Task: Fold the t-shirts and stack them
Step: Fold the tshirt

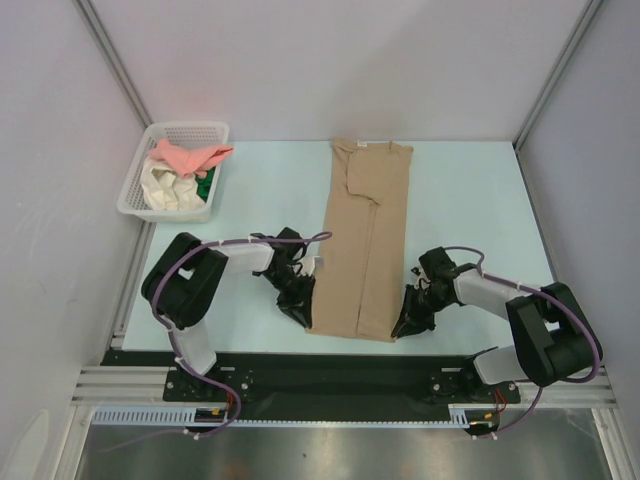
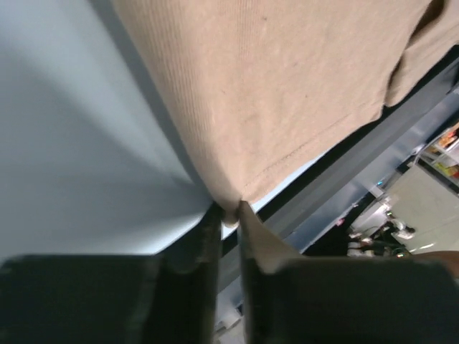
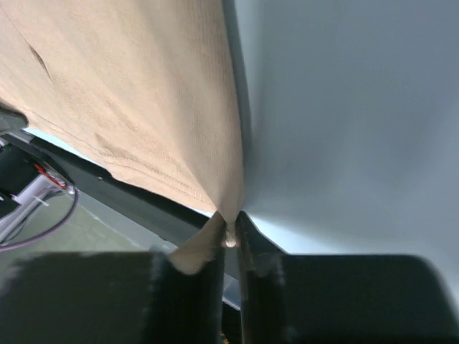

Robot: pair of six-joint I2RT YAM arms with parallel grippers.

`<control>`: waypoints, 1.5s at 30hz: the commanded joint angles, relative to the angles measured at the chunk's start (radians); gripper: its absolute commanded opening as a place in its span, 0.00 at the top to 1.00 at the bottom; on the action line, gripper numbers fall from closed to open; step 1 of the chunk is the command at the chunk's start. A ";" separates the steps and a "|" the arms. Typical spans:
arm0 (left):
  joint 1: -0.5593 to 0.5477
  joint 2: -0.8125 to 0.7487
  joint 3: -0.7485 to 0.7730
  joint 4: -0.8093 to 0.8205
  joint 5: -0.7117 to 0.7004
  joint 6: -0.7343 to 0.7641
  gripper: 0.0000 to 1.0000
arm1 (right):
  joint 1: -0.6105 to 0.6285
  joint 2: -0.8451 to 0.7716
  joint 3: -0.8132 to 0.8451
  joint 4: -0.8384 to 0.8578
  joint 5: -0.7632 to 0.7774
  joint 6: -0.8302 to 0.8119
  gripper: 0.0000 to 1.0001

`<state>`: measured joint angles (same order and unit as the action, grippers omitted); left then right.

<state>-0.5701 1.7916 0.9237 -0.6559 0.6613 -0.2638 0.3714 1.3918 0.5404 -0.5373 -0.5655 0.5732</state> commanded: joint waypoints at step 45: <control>0.134 0.267 0.787 -0.174 -0.166 0.284 0.99 | -0.325 0.157 0.503 0.172 0.029 -0.222 1.00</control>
<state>-0.4446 2.0304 1.6367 -0.8211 0.5056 -0.0345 0.0536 1.5192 0.9779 -0.4202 -0.5522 0.3782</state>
